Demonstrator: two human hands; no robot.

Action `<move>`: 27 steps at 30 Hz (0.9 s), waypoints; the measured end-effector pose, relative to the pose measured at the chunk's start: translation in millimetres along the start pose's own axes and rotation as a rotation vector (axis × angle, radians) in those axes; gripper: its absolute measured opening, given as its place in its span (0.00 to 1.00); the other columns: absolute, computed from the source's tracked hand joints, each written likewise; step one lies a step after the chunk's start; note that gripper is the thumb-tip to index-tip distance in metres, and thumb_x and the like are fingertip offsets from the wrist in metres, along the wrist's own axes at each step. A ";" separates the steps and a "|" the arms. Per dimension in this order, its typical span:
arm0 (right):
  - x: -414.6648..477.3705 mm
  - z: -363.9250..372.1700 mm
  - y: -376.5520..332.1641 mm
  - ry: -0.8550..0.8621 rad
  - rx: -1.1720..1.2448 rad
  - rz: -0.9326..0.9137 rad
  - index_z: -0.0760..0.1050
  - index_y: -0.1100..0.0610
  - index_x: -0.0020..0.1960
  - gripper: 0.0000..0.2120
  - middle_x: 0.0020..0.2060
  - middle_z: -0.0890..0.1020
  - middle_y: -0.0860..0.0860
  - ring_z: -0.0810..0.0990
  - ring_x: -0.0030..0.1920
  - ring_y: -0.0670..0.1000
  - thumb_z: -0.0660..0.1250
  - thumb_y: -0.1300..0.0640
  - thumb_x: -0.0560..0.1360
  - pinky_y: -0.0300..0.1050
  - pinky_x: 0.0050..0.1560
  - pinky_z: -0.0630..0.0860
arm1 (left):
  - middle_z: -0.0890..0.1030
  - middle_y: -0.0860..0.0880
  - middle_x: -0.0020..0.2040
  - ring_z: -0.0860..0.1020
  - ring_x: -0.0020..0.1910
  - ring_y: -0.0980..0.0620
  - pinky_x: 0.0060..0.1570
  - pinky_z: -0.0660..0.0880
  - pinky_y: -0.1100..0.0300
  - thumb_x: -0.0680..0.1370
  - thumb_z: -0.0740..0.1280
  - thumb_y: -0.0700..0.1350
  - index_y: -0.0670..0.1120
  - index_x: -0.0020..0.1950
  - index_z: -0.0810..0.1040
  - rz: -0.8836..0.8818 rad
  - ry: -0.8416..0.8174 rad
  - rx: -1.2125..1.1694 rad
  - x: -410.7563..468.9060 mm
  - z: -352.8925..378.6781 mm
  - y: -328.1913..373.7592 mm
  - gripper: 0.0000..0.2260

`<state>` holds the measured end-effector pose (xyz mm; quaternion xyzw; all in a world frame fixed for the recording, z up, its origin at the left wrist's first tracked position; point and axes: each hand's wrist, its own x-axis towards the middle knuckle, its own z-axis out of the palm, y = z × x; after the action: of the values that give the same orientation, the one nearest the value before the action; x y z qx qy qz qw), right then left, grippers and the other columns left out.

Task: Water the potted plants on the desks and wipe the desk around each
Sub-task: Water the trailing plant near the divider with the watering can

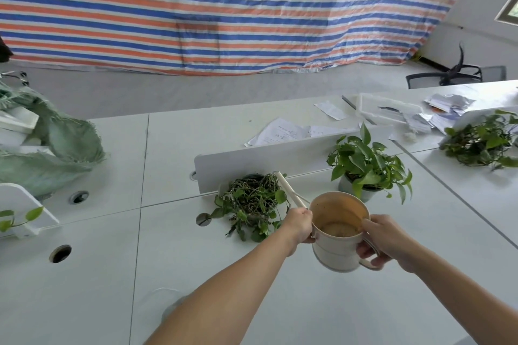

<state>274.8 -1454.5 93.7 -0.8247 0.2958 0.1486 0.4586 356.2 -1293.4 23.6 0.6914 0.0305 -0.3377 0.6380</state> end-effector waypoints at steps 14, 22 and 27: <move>6.2 14.5 -14.9 -0.041 -0.022 -0.022 0.74 0.69 0.52 0.12 0.31 0.80 0.60 0.78 0.30 0.56 0.54 0.63 0.79 0.46 0.31 0.74 | 0.73 0.46 0.37 0.76 0.37 0.48 0.43 0.80 0.54 0.83 0.52 0.42 0.41 0.50 0.74 0.051 0.069 0.021 -7.7 -22.9 4.1 0.12; -1.3 21.1 -5.4 -0.058 -0.042 0.003 0.72 0.73 0.56 0.15 0.30 0.80 0.60 0.77 0.31 0.55 0.54 0.62 0.79 0.47 0.31 0.73 | 0.77 0.45 0.43 0.77 0.41 0.48 0.45 0.81 0.53 0.83 0.54 0.45 0.42 0.52 0.76 0.039 0.089 0.041 -17.1 -24.4 -15.2 0.13; -7.4 19.3 2.7 -0.065 -0.053 0.016 0.74 0.71 0.55 0.15 0.30 0.81 0.60 0.79 0.31 0.55 0.54 0.61 0.80 0.47 0.31 0.74 | 0.75 0.48 0.41 0.76 0.38 0.51 0.45 0.81 0.54 0.83 0.54 0.45 0.42 0.52 0.75 0.033 0.077 0.049 -21.9 -18.9 -21.2 0.12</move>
<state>267.9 -1436.7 85.3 -0.8287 0.2834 0.1869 0.4449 337.3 -1263.8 15.6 0.7196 0.0352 -0.3008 0.6248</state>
